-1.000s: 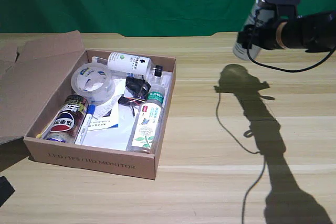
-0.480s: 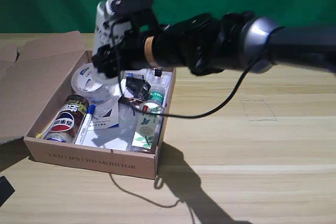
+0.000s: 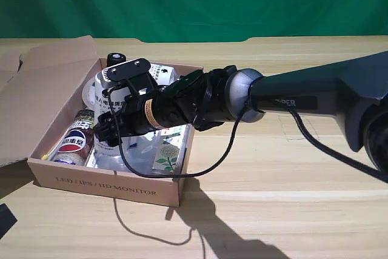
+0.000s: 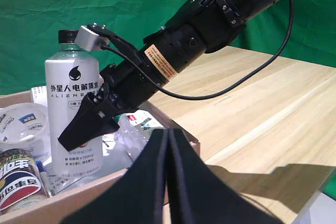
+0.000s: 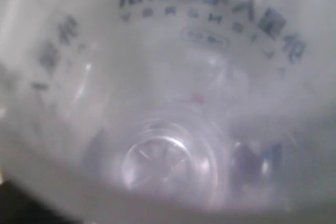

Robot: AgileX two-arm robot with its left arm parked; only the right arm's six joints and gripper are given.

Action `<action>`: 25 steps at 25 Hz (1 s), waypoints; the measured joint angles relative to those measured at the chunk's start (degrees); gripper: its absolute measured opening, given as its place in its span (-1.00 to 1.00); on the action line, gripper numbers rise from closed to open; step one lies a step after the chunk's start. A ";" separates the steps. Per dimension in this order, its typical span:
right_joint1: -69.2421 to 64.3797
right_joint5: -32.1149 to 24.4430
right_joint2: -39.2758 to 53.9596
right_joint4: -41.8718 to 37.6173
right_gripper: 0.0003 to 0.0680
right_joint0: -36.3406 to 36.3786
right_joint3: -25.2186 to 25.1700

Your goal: Place the white bottle into the box.

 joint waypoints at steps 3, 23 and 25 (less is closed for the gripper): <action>0.00 -0.14 0.00 -2.06 0.63 0.00 0.00; -30.06 -5.14 0.43 7.18 -0.09 -4.14 -0.02; -35.54 -7.14 2.34 9.43 -0.49 -7.32 0.05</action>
